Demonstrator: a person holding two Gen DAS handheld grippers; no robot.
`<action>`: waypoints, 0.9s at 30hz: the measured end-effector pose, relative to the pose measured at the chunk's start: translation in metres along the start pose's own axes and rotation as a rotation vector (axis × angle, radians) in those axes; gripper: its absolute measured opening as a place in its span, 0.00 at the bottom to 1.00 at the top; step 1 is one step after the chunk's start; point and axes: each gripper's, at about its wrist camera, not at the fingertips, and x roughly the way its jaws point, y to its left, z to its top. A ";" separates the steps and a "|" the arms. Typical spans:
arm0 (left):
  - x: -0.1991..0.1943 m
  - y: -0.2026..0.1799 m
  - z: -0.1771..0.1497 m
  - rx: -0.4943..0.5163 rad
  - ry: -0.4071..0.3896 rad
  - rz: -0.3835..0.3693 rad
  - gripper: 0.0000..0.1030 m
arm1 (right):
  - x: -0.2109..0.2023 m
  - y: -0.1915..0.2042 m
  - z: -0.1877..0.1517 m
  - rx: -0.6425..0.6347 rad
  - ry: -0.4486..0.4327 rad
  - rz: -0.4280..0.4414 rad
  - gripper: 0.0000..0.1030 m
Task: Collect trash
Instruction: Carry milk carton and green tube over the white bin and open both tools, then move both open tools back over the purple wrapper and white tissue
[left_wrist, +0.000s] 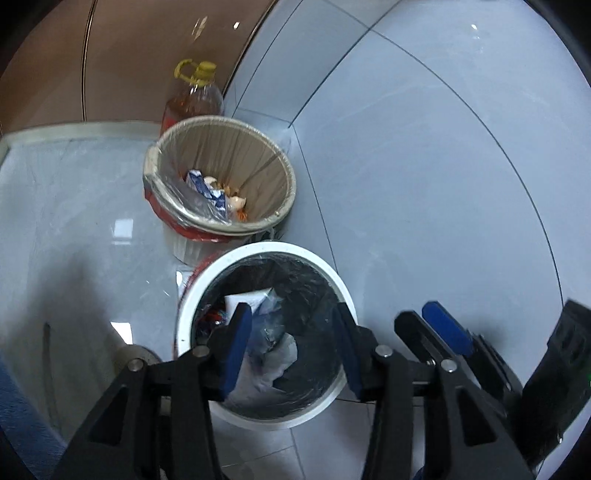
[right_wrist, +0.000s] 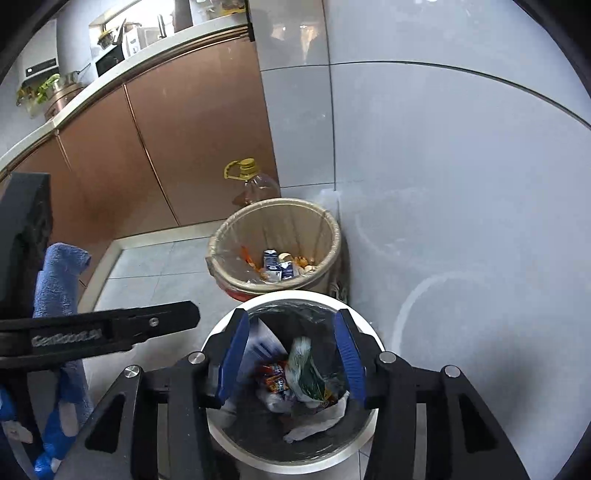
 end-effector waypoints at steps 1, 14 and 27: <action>0.001 0.001 -0.001 -0.009 0.002 -0.008 0.42 | -0.002 0.001 -0.002 -0.001 -0.002 -0.003 0.44; -0.121 0.000 -0.043 0.045 -0.200 0.106 0.42 | -0.061 0.026 -0.011 0.015 -0.088 0.044 0.59; -0.293 -0.011 -0.161 0.126 -0.475 0.295 0.42 | -0.185 0.080 -0.034 -0.048 -0.239 0.071 0.85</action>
